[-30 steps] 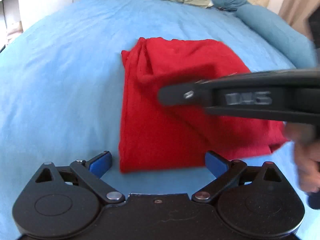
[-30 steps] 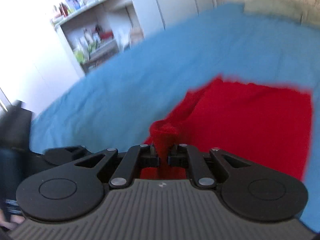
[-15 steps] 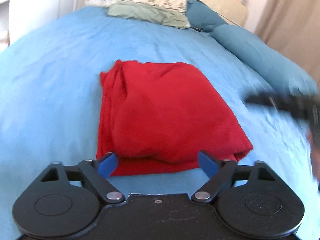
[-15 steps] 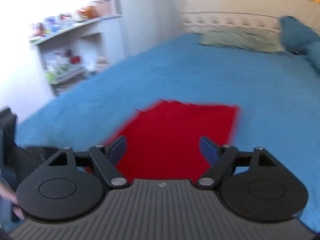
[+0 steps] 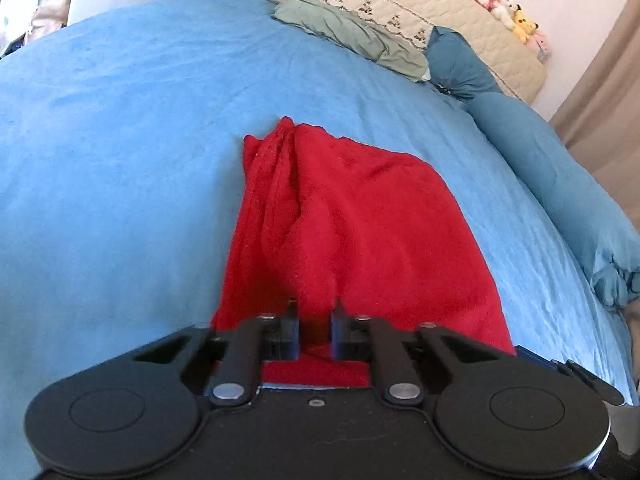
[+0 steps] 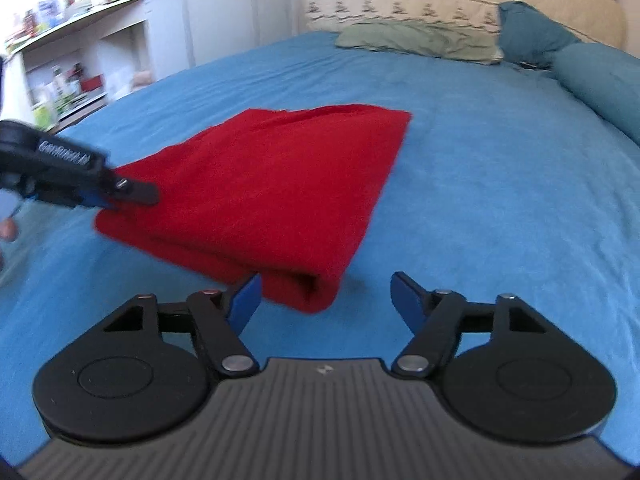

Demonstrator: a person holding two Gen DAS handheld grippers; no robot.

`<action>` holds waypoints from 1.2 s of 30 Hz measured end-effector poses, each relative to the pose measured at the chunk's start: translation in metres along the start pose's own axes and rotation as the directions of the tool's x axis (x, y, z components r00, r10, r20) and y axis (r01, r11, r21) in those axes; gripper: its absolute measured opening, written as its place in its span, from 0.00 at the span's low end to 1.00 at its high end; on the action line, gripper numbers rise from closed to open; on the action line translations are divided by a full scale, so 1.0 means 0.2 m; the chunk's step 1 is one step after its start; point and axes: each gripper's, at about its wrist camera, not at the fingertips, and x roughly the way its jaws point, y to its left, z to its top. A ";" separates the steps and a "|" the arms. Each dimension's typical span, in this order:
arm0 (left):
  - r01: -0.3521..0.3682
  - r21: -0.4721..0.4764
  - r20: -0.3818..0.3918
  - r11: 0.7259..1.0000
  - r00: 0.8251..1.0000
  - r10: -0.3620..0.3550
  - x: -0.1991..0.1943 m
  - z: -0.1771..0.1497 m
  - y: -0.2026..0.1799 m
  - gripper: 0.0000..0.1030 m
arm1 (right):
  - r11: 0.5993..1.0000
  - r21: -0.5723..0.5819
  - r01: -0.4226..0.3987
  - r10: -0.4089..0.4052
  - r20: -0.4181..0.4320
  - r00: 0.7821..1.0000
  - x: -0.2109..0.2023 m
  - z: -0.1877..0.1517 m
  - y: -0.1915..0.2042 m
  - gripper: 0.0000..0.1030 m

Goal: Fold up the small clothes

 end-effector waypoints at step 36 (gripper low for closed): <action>-0.194 0.176 0.064 0.965 0.981 0.186 -0.26 0.33 0.04 1.00 | 0.991 -0.011 -0.134 0.133 -0.094 0.987 -0.16 0.51 -0.20 1.00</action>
